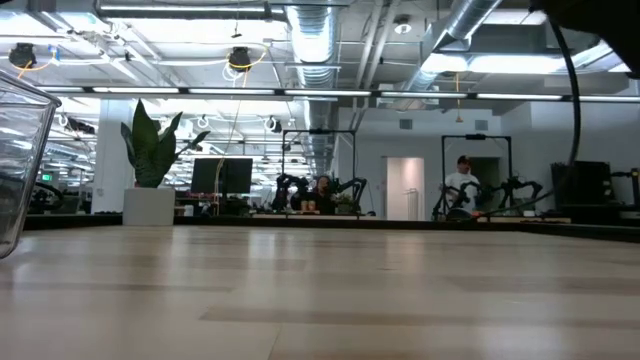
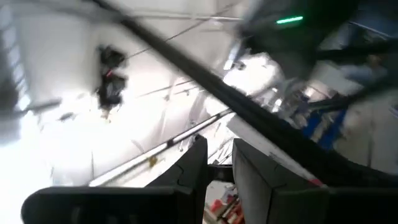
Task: Nest measuring cups in basket
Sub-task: Stack the dark blue measuring cup on top of the orange measuring cup in the transparent bin
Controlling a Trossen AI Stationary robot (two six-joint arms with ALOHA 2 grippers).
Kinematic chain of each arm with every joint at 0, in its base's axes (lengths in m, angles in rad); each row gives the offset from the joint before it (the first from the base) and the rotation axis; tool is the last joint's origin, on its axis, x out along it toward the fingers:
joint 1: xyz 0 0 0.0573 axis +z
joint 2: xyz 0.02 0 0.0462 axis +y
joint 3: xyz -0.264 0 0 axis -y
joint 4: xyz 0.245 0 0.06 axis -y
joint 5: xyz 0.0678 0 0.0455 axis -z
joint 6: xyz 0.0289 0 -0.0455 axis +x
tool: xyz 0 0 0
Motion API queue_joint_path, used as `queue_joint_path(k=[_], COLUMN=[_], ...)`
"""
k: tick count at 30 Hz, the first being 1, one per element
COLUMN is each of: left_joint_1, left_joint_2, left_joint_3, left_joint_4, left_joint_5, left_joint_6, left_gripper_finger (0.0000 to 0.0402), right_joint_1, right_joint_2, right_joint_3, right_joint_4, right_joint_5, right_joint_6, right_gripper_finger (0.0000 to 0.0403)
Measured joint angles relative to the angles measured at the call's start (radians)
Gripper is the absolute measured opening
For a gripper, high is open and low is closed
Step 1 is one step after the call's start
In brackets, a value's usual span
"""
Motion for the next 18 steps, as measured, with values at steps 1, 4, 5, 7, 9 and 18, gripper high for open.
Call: queue_joint_path(k=[1, 4, 5, 7, 9, 18], left_joint_1=[0.000, 0.000, 0.000, 0.000, 0.000, 0.000], left_joint_2=[0.000, 0.000, 0.000, 0.000, 0.000, 0.000], left_joint_3=[0.000, 0.000, 0.000, 0.000, 0.000, 0.000], left_joint_4=[0.000, 0.000, 0.000, 0.000, 0.000, 0.001], left_joint_5=[0.002, 0.002, 0.003, 0.003, 0.003, 0.001], left_joint_6=[-0.006, -0.024, -0.031, -0.042, -0.057, -0.139], left_gripper_finger=[0.0011, 0.0011, 0.0011, 0.0011, 0.0011, 0.0011], right_joint_1=[0.010, 0.041, 0.049, 0.058, 0.056, 0.019], right_joint_2=[-0.001, 0.000, 0.000, -0.001, -0.003, -0.091], right_joint_3=[0.000, 0.000, 0.000, 0.000, 0.000, 0.000], right_joint_4=[0.022, 0.114, 0.145, 0.176, 0.186, -0.066], right_joint_5=[-0.006, -0.010, -0.013, -0.039, -0.100, -0.338], right_joint_6=[-0.054, -0.235, -0.283, -0.343, -0.371, -0.336], right_gripper_finger=[0.0100, 0.0100, 0.0100, 0.0100, 0.0100, 0.0083])
